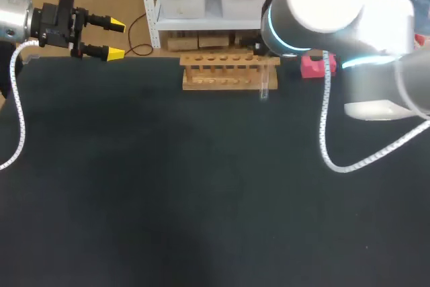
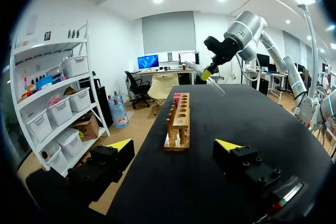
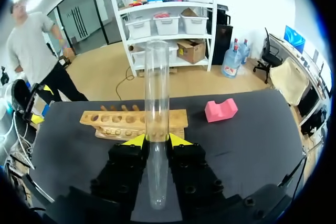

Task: Grasp the test tube, adjust it, and insert it.

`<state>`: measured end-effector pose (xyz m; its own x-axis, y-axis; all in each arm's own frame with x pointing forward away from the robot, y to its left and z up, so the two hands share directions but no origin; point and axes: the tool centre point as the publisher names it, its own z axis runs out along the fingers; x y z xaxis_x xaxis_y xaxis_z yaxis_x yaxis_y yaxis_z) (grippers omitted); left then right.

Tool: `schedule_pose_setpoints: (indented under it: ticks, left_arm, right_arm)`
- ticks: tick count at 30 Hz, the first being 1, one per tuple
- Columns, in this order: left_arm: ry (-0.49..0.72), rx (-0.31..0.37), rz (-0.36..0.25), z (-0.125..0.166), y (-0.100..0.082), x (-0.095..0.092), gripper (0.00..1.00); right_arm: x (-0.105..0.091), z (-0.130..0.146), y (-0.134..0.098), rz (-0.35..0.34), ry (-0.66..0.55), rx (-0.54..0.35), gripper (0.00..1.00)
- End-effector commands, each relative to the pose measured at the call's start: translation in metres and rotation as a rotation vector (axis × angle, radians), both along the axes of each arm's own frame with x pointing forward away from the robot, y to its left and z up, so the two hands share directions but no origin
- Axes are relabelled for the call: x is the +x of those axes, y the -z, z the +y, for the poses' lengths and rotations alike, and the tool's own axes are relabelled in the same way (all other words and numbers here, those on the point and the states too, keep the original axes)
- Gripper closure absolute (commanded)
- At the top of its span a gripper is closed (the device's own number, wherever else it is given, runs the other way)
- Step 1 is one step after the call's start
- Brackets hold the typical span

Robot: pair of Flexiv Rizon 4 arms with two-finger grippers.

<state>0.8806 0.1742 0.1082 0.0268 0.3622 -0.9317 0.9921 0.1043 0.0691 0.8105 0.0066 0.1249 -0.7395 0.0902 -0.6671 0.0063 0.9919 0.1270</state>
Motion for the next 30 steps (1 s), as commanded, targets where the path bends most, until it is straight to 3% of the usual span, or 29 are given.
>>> schedule_pose_setpoints:
  ticks: [1, 13, 21, 30]
  left_arm:
    - [0.001, 0.001, -0.001, 0.000, 0.000, 0.001, 0.00]
    - [0.001, 0.001, -0.001, 0.000, 0.000, 0.001, 0.00]
    - [0.001, 0.001, -0.001, 0.000, 0.000, 0.001, 0.00]
    - [0.001, 0.001, -0.001, 0.000, 0.000, 0.001, 0.00]
  right_arm:
    - [-0.011, -0.006, -0.006, -0.083, 0.007, 0.003, 1.00]
    - [-0.019, -0.007, -0.019, -0.106, 0.008, -0.002, 1.00]
    - [-0.022, -0.010, -0.031, -0.189, 0.006, 0.000, 1.00]
    - [-0.020, -0.009, -0.036, -0.208, -0.023, 0.022, 1.00]
